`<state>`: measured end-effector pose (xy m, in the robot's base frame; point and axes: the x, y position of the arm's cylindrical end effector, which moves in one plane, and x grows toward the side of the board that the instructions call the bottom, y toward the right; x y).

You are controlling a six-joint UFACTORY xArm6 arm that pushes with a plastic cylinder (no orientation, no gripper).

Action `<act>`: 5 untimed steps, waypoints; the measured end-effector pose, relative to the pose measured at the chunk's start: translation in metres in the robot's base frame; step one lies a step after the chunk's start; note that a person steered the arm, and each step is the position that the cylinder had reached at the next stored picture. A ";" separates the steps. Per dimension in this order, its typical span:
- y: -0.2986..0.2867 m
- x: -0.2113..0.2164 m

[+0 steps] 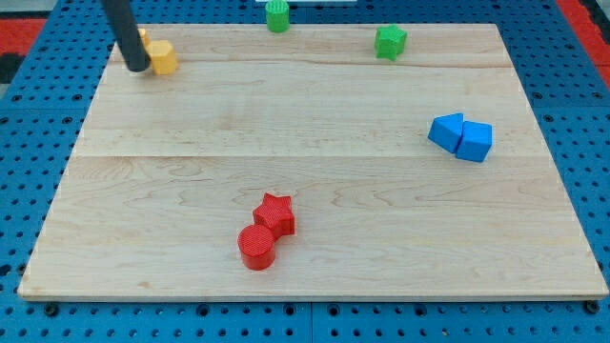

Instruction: Drag the green star diagonally bottom left to the green circle

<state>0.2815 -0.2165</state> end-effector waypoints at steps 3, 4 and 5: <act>0.133 0.047; 0.270 0.061; 0.388 0.040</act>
<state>0.3213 0.1713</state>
